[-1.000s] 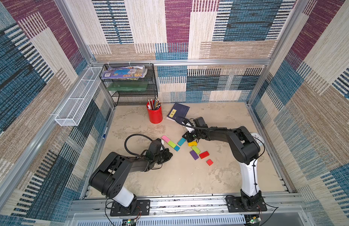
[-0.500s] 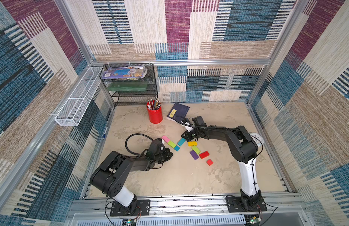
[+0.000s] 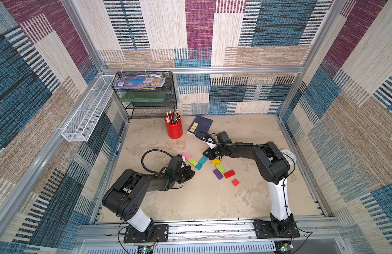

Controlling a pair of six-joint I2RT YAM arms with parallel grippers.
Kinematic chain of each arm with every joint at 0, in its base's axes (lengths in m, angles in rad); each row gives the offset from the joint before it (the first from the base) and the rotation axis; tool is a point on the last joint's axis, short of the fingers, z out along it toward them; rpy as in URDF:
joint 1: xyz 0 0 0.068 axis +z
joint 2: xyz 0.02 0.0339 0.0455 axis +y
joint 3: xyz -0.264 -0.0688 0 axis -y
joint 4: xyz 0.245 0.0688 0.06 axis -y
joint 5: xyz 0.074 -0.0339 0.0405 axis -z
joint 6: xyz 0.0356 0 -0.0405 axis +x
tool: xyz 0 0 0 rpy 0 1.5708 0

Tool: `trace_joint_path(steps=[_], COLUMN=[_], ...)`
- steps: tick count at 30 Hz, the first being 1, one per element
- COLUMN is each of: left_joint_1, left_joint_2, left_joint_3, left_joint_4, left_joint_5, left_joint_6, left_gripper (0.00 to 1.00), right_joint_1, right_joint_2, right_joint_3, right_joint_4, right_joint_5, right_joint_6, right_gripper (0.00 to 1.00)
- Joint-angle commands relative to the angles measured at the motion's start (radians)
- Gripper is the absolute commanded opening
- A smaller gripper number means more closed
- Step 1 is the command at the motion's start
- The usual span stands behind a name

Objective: Assemble the letter v with building blocks
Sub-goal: Assemble the building block at the center of the board.

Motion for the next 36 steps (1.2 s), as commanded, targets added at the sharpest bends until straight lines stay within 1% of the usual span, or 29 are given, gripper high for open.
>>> trace_joint_path(steps=[1,11,36], left_joint_1=[0.0,-0.001,-0.005], left_joint_2=[0.012,0.058,0.084], left_joint_3=[0.004,0.025,0.033], left_joint_4=[-0.053,-0.037,-0.033], left_joint_5=[-0.001,0.018,0.018], left_joint_6=[0.017,0.015,0.013], left_gripper=[0.0,0.0,0.0], right_joint_1=[0.001,0.002,0.007], right_joint_2=[0.015,0.013,0.012], right_joint_3=[-0.008,-0.032,-0.036], right_joint_4=[-0.144,-0.131,-0.118], right_joint_5=[0.042,0.036,0.025], right_joint_6=[-0.012,-0.004,0.004], right_gripper=[0.09,0.09,0.08])
